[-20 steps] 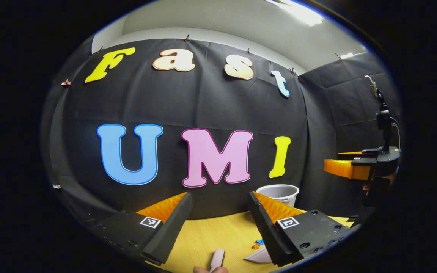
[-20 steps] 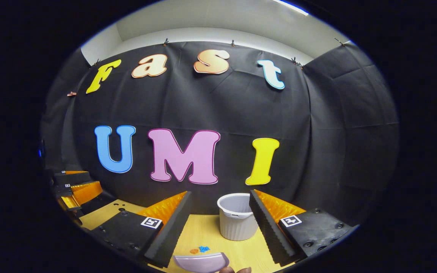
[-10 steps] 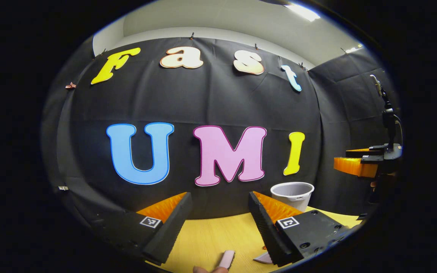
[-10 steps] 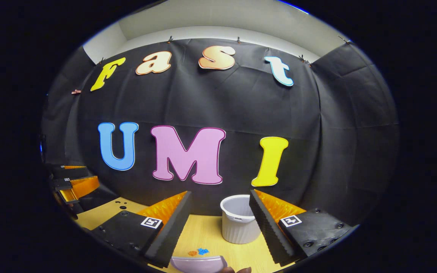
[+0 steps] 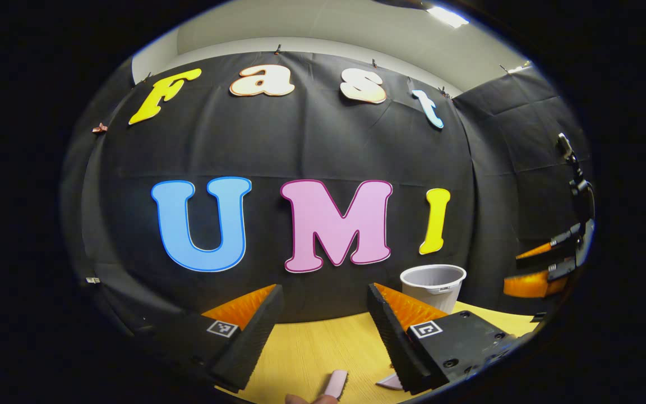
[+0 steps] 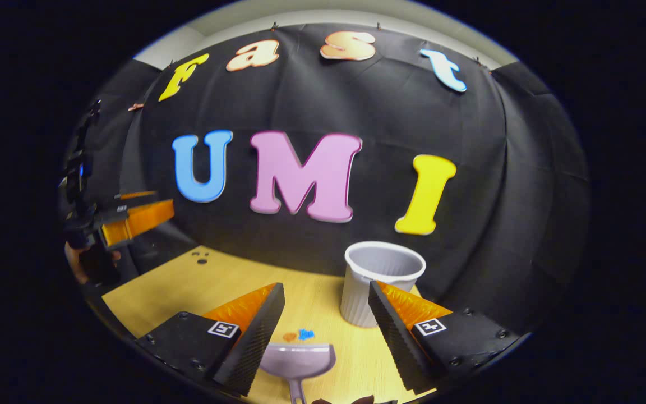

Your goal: Pick up the small broom and dustpan from the desktop, sweep the trash into the dustpan with the broom, and then empty the trash into the garbage bin.

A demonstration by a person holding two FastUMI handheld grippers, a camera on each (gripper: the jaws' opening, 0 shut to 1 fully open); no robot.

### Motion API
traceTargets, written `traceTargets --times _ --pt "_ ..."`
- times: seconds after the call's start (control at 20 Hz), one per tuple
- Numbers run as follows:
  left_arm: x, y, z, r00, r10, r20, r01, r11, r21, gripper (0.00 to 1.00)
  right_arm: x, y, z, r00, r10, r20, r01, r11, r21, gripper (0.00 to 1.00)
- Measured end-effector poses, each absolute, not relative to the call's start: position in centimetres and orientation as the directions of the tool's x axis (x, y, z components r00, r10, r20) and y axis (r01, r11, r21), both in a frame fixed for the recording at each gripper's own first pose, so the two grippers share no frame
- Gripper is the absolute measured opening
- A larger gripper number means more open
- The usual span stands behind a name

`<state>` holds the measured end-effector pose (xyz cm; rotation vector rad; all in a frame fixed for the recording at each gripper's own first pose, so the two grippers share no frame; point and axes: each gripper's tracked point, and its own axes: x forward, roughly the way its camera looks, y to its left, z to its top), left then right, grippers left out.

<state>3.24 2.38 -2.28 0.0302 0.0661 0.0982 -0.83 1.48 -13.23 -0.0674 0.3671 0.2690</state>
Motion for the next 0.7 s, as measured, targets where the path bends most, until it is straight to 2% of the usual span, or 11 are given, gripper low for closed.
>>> traceTargets --times 0.25,0.55,0.7 --pt "2.8 2.3 -3.7 0.992 0.088 -0.095 -0.087 0.996 0.022 0.95 -7.4 2.3 -23.2 0.741 0.273 -0.613 -0.323 0.946 0.030 0.96" --pt "1.1 3.4 -4.5 0.985 0.119 -0.122 -0.117 0.993 0.023 0.95 -10.6 2.0 -34.3 0.548 0.244 -0.800 -0.352 0.935 0.045 0.95" --pt "-0.1 4.2 -4.8 0.980 0.143 -0.138 -0.139 0.990 0.039 0.95 -11.2 1.8 -37.5 0.470 0.246 -0.848 -0.356 0.932 0.073 0.95"
